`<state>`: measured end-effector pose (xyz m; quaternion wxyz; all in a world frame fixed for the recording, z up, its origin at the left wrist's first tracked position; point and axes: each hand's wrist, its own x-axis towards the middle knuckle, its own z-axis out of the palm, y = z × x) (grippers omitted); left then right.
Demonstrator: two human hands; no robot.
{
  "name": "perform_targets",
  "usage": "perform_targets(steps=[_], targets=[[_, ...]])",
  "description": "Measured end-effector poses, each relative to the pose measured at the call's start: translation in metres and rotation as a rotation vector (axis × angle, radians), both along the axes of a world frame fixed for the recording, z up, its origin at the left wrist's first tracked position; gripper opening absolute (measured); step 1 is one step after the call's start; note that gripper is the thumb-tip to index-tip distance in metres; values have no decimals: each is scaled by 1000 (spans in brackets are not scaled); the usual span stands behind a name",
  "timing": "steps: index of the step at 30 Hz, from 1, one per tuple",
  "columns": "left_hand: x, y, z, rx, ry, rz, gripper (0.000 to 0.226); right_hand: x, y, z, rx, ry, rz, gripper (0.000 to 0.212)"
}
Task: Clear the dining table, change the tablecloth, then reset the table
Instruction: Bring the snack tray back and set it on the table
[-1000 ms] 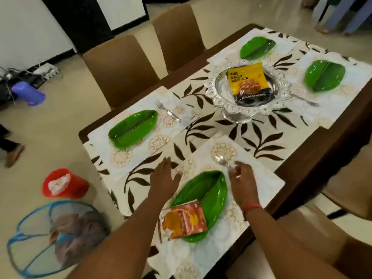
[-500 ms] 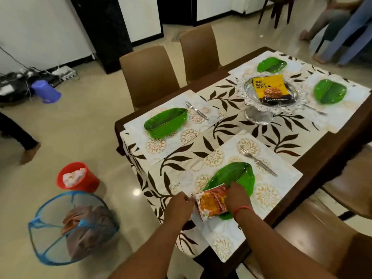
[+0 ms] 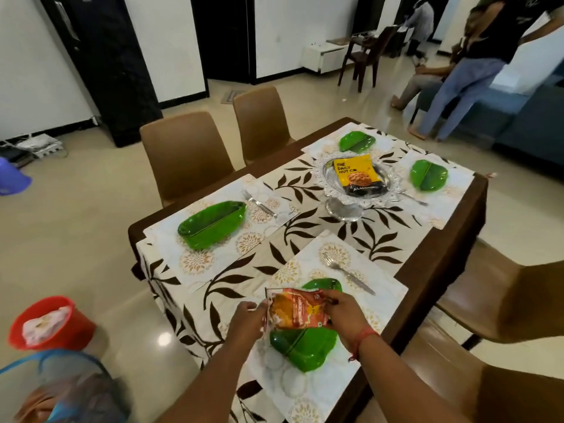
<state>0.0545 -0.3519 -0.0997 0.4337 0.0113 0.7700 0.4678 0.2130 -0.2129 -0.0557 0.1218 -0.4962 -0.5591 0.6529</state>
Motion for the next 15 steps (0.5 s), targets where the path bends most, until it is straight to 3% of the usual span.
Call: perform_targets(steps=[4,11,15], targets=[[-6,55,42,206,-155,-62,18,-2,51,29,-87,158,-113,44],[-28,214,110,426,-10,-123,13,-22,195,73,5,303,-291,37],[-38,315,126,428,52,-127,9,-40,288,74,230,215,-320,33]])
